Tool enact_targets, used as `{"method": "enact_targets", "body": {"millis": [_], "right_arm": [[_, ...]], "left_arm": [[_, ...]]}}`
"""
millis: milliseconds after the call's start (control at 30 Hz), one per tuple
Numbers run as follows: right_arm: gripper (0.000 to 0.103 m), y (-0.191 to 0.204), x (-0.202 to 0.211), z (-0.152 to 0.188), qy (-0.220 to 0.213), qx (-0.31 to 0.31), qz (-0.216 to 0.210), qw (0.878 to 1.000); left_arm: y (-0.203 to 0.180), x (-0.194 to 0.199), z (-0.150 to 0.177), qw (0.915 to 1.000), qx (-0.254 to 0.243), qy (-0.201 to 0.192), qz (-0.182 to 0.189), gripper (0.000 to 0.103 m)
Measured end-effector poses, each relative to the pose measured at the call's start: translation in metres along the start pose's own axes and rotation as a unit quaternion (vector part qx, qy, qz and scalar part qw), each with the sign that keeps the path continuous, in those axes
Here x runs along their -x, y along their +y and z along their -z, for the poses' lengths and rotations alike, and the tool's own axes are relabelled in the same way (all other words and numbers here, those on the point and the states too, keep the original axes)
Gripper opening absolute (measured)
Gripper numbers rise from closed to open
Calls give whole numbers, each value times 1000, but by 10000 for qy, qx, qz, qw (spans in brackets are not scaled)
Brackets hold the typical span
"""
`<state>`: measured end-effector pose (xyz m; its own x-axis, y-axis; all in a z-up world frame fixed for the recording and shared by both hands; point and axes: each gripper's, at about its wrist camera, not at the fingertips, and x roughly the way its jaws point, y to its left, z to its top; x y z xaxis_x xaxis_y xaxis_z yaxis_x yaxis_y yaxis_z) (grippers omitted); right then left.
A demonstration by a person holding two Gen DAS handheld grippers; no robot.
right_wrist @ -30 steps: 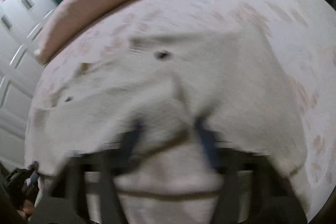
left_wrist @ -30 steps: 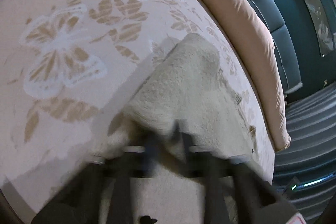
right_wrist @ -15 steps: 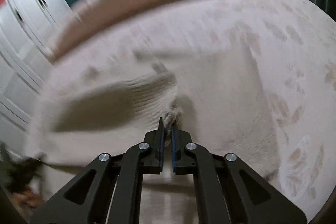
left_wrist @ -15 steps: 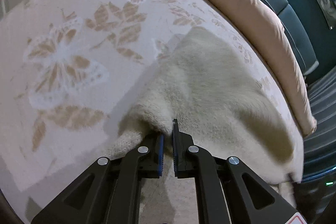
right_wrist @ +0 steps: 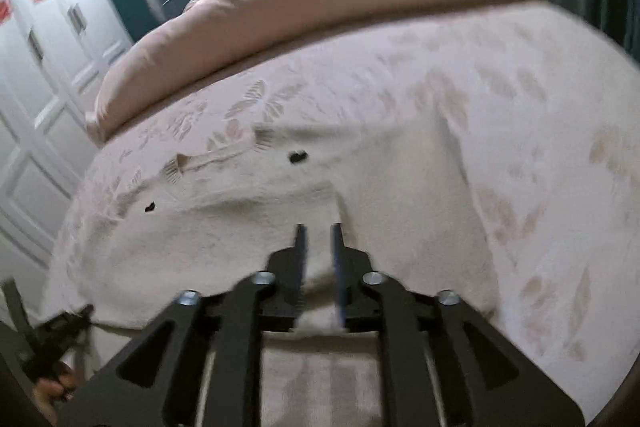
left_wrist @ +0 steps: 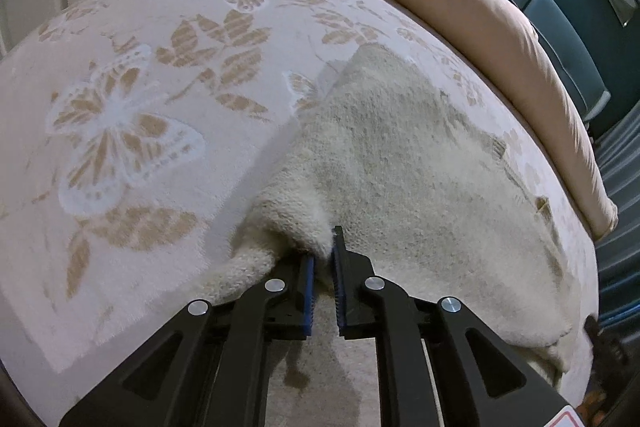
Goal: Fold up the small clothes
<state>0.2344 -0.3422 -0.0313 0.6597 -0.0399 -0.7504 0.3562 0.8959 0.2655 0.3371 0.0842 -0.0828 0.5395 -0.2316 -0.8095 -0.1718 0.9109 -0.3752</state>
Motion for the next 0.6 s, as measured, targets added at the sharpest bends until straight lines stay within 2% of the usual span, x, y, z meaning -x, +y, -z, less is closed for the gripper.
{"method": "enact_targets", "body": {"millis": [33,67,133,200,233,267,333,400,433,467,500,533,567,600], "right_arm": [[58,8,-9,-5,48,265,157,9995],[66,10,-18,-10,92,398,283,9988],[65,8,-46,-16,374,381,490,9974],[51,2,-68,-18,747,135,285,9967],[25,1,-74,-20,869,71,152,9961],[6,3,-72,-22,854,63,91,9963],[5,10,-43,-36,252,80,-277,9993],[5,12,-15,-45,-290,37,-467,9985],[5,9,-8,-48,-514,2,-469,9976],[2,6,-12,-48,-542,35,-287,9981],[2,1,-35,-45,-239,120,102,9996],[1,-2,-55,-42,104,134,310,9994],[0,-13,-87,-33,766,80,571,9954],[0,-21,-96,-26,905,20,558,9943]], "left_arm": [[0,0,0,10000,-6,11,-8,10],[0,1,0,10000,12,24,-3,10],[1,1,0,10000,68,35,30,11],[3,1,0,9999,89,45,70,12],[2,1,0,9999,73,45,81,12],[2,1,0,9999,54,47,73,12],[1,1,0,10000,28,54,62,12],[2,0,0,10000,41,47,69,12],[3,0,1,10000,42,41,68,12],[2,0,1,10000,35,29,59,12],[2,0,2,10000,31,16,33,12],[1,0,3,10000,37,10,8,12],[1,0,2,10000,40,11,-4,12],[1,0,2,10000,40,20,-9,12]]}}
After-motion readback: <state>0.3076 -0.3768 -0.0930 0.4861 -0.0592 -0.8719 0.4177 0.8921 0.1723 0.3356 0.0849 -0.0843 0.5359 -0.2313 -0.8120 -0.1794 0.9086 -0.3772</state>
